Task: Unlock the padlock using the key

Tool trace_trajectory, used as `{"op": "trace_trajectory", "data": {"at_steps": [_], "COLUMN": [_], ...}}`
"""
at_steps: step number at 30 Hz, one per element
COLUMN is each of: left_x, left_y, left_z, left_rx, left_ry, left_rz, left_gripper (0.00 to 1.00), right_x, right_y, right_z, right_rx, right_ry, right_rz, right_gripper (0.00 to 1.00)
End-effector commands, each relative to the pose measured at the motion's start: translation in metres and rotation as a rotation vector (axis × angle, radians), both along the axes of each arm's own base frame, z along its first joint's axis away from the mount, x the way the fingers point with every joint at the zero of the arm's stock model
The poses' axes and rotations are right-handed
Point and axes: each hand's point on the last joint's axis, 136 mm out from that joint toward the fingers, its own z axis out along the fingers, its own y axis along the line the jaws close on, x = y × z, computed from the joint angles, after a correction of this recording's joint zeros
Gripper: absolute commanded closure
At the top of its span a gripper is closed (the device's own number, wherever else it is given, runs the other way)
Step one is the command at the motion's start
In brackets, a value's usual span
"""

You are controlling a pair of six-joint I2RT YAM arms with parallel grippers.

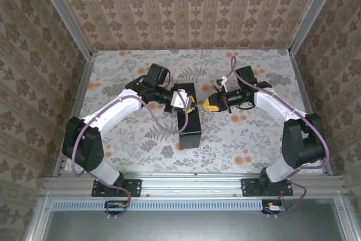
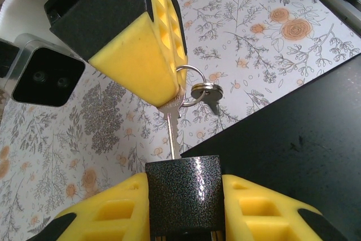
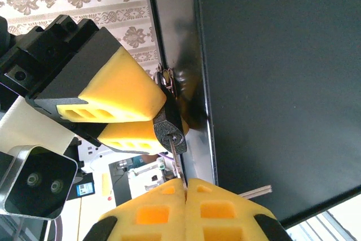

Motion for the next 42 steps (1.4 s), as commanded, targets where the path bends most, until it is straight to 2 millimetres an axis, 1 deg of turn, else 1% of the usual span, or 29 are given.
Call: {"op": "trace_trajectory", "data": {"at_steps": [1,4,8,12,15,18,22,26,30,32,36,39,42], "left_x": [-0.01,-0.009,-0.009,-0.013,-0.015,-0.018,-0.014,-0.013,-0.011,-0.008,-0.005,-0.007,-0.007], "left_y": [-0.009,-0.01,-0.009,-0.004,0.0,0.002,0.0,0.001,0.003,0.005,0.01,0.011,0.013], "left_z": [0.036,0.035,0.033,0.045,0.041,0.042,0.041,0.034,0.03,0.027,0.032,0.034,0.041], "left_rx": [-0.102,-0.1,-0.101,-0.175,-0.141,-0.123,-0.106,-0.056,-0.027,-0.027,-0.061,-0.072,-0.125], "left_ry": [-0.061,-0.061,-0.052,0.015,0.05,0.087,0.098,0.109,0.134,0.137,0.152,0.149,0.161], "left_rz": [-0.059,-0.057,-0.06,-0.095,-0.104,-0.113,-0.103,-0.106,-0.115,-0.112,-0.116,-0.135,-0.151], "left_gripper": [0.82,0.82,0.82,0.81,0.8,0.8,0.8,0.8,0.8,0.8,0.8,0.8,0.8], "right_x": [-0.003,-0.007,-0.008,-0.007,-0.004,-0.007,-0.012,-0.014,-0.015,-0.018,-0.027,-0.027,-0.028], "right_y": [0.014,0.019,0.018,0.018,0.015,0.013,0.012,0.011,0.012,0.013,0.016,0.019,0.019], "right_z": [0.011,0.014,0.017,0.016,0.021,0.024,0.017,0.007,0.015,0.015,0.012,0.009,0.01], "right_rx": [0.035,0.045,0.062,0.073,0.094,0.111,0.126,0.124,0.136,0.129,0.123,0.116,0.114], "right_ry": [-0.037,-0.047,-0.055,-0.061,-0.084,-0.1,-0.108,-0.094,-0.111,-0.099,-0.084,-0.057,-0.048], "right_rz": [0.048,0.071,0.073,0.075,0.076,0.086,0.099,0.097,0.104,0.104,0.116,0.113,0.112], "right_gripper": [1.0,1.0,1.0,1.0,1.0,1.0,1.0,1.0,1.0,1.0,1.0,1.0,1.0]}}
